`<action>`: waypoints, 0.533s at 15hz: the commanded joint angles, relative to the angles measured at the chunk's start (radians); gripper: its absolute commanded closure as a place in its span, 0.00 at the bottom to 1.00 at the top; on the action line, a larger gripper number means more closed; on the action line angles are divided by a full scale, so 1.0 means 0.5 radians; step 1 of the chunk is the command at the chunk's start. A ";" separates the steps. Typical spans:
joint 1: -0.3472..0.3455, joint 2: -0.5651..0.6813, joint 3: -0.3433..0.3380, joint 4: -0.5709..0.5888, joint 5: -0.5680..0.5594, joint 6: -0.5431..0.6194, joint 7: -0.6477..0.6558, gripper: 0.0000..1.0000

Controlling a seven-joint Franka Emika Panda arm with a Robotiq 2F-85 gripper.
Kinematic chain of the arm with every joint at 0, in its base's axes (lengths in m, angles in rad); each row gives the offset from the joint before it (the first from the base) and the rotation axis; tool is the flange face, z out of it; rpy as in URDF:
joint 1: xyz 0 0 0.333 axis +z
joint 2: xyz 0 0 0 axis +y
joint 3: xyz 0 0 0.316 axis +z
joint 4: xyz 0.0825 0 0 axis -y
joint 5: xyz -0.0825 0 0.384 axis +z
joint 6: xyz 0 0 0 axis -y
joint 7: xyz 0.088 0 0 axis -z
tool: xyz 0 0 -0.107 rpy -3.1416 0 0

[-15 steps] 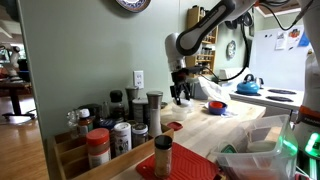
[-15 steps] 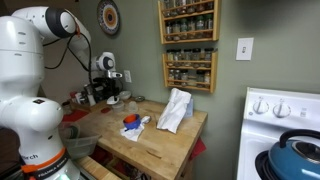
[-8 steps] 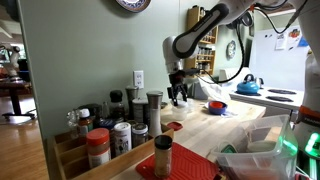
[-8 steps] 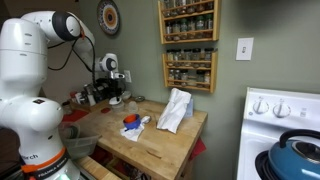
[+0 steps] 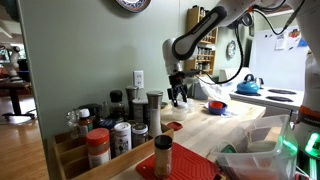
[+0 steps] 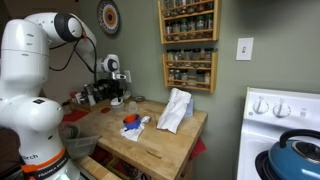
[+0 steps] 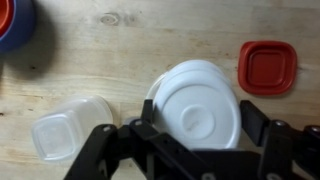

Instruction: Put the transparent bowl upright and put the lid on it

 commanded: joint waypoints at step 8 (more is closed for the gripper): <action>0.013 0.037 -0.022 0.035 -0.024 -0.076 -0.076 0.04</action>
